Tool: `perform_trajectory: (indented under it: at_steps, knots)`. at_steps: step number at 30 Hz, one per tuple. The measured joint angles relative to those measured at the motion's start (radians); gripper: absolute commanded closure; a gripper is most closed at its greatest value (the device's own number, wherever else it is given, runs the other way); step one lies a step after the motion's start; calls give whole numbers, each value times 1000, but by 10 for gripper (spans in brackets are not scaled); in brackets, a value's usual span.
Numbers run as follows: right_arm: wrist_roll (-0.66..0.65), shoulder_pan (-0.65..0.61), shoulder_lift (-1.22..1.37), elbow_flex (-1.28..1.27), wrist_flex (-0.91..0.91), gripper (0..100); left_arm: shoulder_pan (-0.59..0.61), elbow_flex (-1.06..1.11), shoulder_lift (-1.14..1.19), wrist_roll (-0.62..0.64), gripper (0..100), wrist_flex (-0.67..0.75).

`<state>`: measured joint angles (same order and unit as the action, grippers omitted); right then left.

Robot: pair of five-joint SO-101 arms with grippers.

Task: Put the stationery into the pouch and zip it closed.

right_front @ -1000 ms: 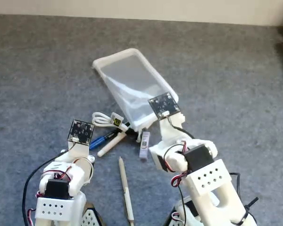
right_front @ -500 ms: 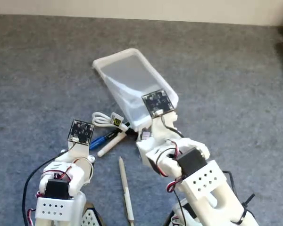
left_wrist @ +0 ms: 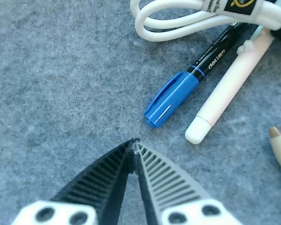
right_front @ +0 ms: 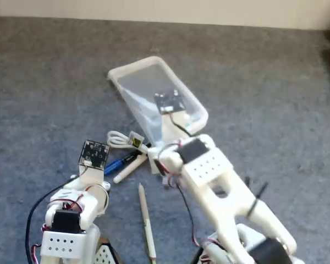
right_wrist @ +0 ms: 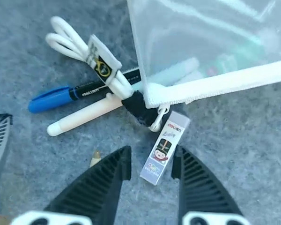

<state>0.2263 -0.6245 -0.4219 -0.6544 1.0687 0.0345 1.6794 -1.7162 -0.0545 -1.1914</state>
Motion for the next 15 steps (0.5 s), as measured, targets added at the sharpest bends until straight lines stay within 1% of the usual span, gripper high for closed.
perform_trajectory:
  at_steps: [6,10,15]
  knots:
    - [23,-34,193,110,0,851,0,0,0,0,995,0]
    - [133,-41,281,198,-2,851,0,0,0,0,995,0]
    - [324,-43,362,278,-2,851,0,0,0,0,995,0]
